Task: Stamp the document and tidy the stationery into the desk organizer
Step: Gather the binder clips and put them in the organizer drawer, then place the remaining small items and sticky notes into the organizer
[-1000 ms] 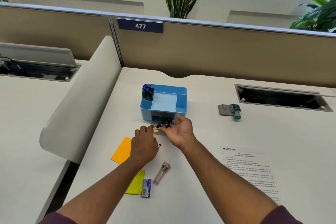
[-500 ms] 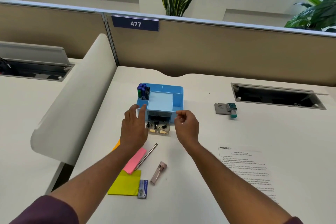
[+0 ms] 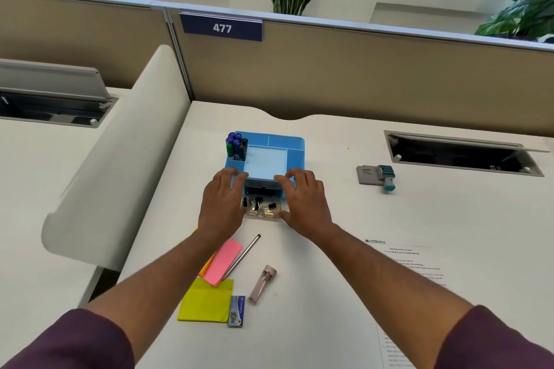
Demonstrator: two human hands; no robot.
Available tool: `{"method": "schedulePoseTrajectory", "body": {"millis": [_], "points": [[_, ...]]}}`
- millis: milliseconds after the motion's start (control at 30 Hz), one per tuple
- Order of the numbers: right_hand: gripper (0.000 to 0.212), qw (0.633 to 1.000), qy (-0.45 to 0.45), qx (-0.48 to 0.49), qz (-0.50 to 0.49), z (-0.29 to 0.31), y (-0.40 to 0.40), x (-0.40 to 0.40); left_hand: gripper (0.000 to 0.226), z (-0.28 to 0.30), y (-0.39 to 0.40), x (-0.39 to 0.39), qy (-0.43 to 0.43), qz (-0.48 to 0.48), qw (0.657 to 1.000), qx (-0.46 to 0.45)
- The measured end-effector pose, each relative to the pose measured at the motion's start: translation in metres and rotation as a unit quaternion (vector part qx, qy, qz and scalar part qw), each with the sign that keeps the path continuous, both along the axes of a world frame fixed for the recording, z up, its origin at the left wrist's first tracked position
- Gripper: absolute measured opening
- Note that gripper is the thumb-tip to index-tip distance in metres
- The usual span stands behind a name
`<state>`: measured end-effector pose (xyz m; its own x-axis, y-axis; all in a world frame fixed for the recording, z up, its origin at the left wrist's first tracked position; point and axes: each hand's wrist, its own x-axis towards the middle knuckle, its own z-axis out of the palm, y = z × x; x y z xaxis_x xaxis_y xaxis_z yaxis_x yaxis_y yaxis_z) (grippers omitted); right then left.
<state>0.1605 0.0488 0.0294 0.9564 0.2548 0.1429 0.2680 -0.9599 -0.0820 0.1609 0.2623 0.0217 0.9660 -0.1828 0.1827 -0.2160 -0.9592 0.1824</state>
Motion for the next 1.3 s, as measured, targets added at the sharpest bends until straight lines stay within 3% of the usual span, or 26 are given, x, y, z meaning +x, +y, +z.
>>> {"method": "schedulePoseTrajectory", "body": {"millis": [700,933,1133,1300], "points": [[0.037,0.996,-0.09,-0.005,-0.013,-0.014,0.01,0.036,0.05,-0.007,-0.012,0.035,-0.015,0.031,0.998,0.047],[0.037,0.996,-0.093,0.0,-0.012,-0.017,0.01,0.036,0.052,-0.01,-0.009,0.037,-0.022,0.012,0.999,0.043],[0.052,0.996,-0.071,0.018,-0.043,-0.01,0.01,0.019,0.061,-0.011,-0.007,0.023,-0.02,0.023,1.0,0.001],[0.037,0.993,-0.077,0.095,0.003,-0.011,0.015,-0.021,0.069,-0.014,-0.001,-0.012,-0.01,0.032,0.999,-0.012]]}}
